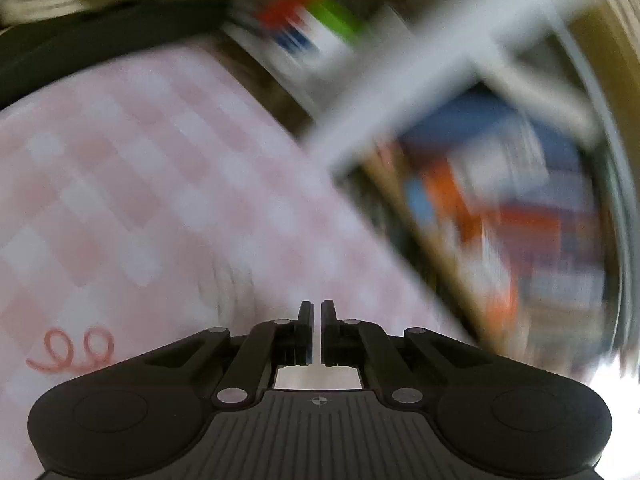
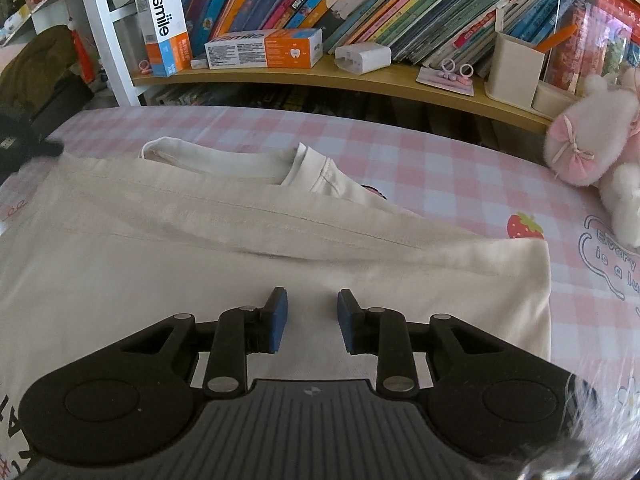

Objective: Fold clothes

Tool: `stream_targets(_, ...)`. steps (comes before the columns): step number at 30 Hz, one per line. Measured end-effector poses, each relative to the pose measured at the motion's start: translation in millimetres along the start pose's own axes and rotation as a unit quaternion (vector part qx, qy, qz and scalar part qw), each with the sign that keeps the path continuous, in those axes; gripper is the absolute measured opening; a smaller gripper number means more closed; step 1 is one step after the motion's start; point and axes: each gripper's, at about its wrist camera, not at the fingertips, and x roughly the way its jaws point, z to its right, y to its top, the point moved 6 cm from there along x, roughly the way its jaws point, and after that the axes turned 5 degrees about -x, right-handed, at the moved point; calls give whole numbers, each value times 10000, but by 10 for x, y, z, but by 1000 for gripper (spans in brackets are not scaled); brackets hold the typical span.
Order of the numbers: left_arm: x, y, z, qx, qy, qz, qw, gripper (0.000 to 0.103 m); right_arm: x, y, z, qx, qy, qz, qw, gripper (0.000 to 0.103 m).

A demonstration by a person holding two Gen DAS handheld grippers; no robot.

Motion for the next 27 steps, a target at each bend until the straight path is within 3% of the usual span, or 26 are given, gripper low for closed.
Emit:
stream_targets(6,-107,-328,323,1347,-69,-168,9907,6,-6,-13,4,59,14,65,10000,26)
stream_targets(9,-160,-493,482,2013,-103,-251,9792,10,-7,-13,7,72,20,89,9999,27)
stream_targets(11,-157,-779,594,2588,36,-319,9654,16,-10,-11,3,79,6,105,9999,27)
stream_targets(13,-137,-974,613,2758,135,-373,9604,17,-12,-16,-2,92,-12,131,9999,27)
stream_targets(18,-202,-1182,557,2450,356,-317,9684,17,-41,-15,7,135,-106,57,9998,32)
stream_targets(19,-277,-1223,584,2516,351,-267,9668,21,-82,-30,11,197,-132,94,9997,32)
stream_targets(23,-568,-1423,724,2981,416,70,9536,67,-375,-188,34,543,7,322,9980,34)
stream_targets(25,-670,-1535,780,3278,561,248,9427,72,-560,-354,57,661,-34,322,9973,37)
stream_targets(27,-733,-1637,760,3383,739,284,9377,72,-738,-576,97,759,-136,246,9967,41)
